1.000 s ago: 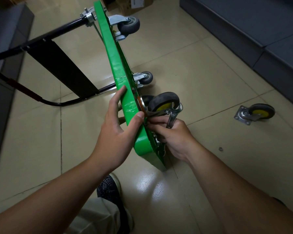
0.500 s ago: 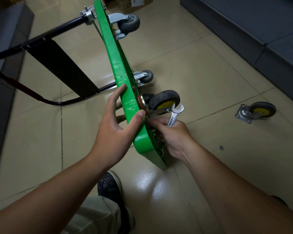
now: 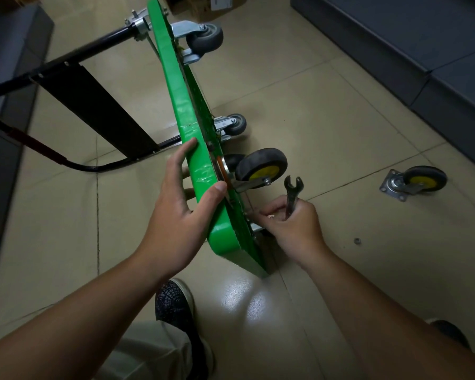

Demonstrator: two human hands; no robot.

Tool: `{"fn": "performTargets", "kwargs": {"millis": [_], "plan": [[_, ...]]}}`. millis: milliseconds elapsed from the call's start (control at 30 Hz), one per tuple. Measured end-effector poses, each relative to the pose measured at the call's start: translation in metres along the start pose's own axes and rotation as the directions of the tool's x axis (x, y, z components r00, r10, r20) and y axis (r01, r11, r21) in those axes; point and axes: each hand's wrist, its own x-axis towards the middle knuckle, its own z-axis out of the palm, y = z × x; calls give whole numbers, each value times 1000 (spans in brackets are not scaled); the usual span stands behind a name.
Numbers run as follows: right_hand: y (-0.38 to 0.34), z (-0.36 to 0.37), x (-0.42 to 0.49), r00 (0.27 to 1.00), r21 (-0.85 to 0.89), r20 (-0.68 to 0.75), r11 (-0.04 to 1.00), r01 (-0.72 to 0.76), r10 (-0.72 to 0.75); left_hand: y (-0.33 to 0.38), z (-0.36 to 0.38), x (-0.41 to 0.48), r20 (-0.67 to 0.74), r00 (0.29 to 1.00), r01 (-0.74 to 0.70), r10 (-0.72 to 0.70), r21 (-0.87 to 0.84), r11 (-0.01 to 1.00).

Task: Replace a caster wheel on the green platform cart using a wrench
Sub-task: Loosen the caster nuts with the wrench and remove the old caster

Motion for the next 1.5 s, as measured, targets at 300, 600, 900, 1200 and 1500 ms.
{"fn": "performTargets", "kwargs": {"millis": [300, 600, 900, 1200, 1500], "plan": [[75, -48, 9, 960, -375, -32, 893, 248, -279, 40, 6, -1, -30, 993, -78, 113, 551, 831], [142, -129, 46, 981, -525, -154, 851, 17, -114, 68, 81, -9, 455, 854, -453, 252, 413, 790], [195, -179, 79, 995, -610, -82, 792, -11, -49, 36, 139, -31, 676, 737, -380, -7, 424, 822], [224, -186, 100, 983, -558, -180, 818, -139, 44, 8, 149, -18, 677, 727, -316, -117, 481, 818], [236, -194, 97, 972, -644, -206, 731, -225, 117, -10, 150, -17, 645, 763, -329, -46, 448, 831]]}}
